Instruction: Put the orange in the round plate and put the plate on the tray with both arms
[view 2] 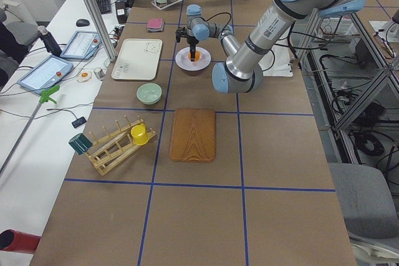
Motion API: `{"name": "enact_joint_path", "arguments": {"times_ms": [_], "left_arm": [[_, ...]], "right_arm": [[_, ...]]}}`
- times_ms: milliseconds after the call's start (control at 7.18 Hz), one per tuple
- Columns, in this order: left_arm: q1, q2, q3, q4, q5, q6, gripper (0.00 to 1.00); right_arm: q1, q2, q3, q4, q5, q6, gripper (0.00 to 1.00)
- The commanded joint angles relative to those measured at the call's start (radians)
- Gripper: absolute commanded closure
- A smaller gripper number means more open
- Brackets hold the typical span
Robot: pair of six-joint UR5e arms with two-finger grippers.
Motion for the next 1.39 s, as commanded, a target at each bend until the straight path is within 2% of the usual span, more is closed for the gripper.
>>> {"name": "enact_joint_path", "arguments": {"times_ms": [0,139,278,418,557,696,835,975,1114,1253], "left_arm": [[0.013,0.002,0.01,-0.018,0.006,0.001,0.55],[0.015,0.02,0.009,-0.048,0.014,0.001,0.03],[0.013,0.033,-0.004,-0.074,0.034,0.003,0.02],[0.0,0.048,-0.072,-0.061,0.029,0.016,0.02],[-0.046,0.103,-0.203,0.026,0.007,0.08,0.02],[-0.115,0.175,-0.376,0.179,-0.067,0.193,0.02],[-0.172,0.285,-0.547,0.285,-0.07,0.316,0.02],[-0.248,0.413,-0.665,0.316,-0.08,0.484,0.02],[-0.343,0.553,-0.733,0.317,-0.134,0.632,0.02],[-0.479,0.665,-0.754,0.317,-0.226,0.843,0.02]], "right_arm": [[-0.002,0.0,0.0,0.0,0.001,0.0,0.0],[-0.005,0.0,0.002,0.0,0.001,0.0,0.0],[-0.008,0.002,0.003,0.0,0.007,0.0,0.0],[-0.019,0.008,0.011,0.0,0.023,0.005,0.0],[-0.029,0.011,0.037,0.0,0.06,0.009,0.0],[-0.057,0.011,0.084,0.0,0.063,0.093,0.0],[-0.106,0.009,0.142,0.0,0.054,0.203,0.0],[-0.158,0.009,0.193,0.006,0.033,0.306,0.0],[-0.227,0.009,0.234,0.04,0.004,0.445,0.0],[-0.309,0.009,0.256,0.122,-0.047,0.595,0.0]]}}
